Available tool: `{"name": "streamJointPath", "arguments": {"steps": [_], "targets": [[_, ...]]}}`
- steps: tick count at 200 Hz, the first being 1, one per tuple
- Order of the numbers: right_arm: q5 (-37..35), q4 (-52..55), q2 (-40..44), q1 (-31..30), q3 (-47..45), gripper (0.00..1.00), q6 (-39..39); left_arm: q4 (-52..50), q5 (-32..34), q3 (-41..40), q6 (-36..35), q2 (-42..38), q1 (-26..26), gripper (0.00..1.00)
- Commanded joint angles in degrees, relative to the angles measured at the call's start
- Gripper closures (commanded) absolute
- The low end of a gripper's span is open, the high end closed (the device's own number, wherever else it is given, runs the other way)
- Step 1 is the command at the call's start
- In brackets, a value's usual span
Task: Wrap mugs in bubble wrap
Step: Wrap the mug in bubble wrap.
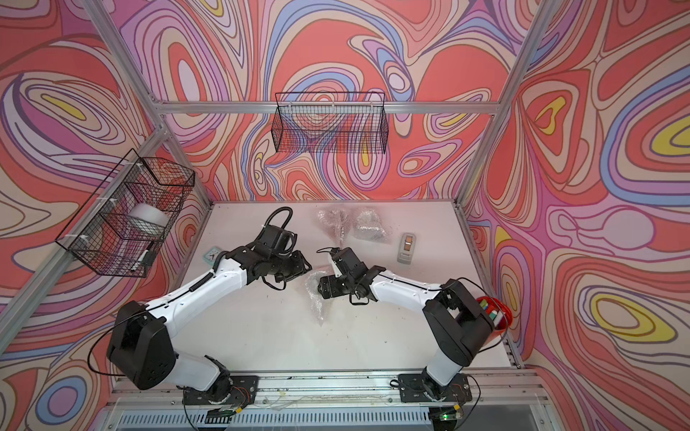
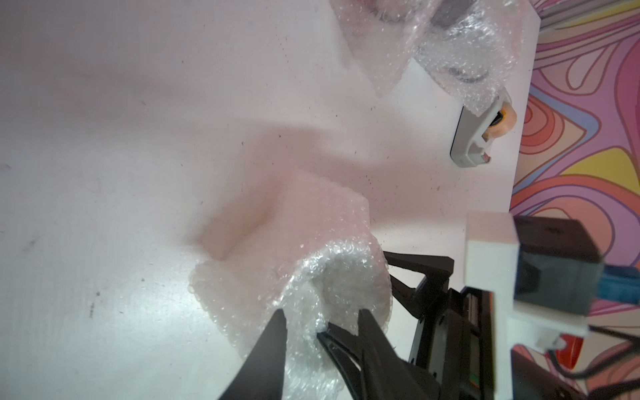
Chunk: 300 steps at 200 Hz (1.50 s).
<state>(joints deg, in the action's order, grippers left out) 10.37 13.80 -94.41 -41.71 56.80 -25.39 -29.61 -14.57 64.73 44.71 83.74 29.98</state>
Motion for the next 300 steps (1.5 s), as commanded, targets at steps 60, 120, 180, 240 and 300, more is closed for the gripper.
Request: {"name": "streamJointPath", "arguments": {"steps": [60,120,180,240,300], "targets": [[-1.8,4.0,-2.2,0.1,1.6,0.2,-0.2,-6.7,-3.8,0.3,-21.6,5.0,-0.5,0.3],[-2.1,4.6,-3.0,0.1,2.3,0.2,-0.4,-5.0,-6.4,-3.3,-21.5,5.5,-0.5,0.45],[0.1,5.5,-4.8,0.5,4.8,0.2,1.0,-2.3,-6.3,-5.1,-20.0,9.4,-0.5,0.41],[13.4,-0.6,2.6,6.2,1.7,0.19,1.1,-2.5,-4.9,-3.7,-18.0,14.1,-0.5,0.35],[18.7,-1.9,14.4,35.0,-7.1,0.33,-5.6,-2.4,-5.6,-2.8,-16.2,14.5,-0.5,0.37]]}}
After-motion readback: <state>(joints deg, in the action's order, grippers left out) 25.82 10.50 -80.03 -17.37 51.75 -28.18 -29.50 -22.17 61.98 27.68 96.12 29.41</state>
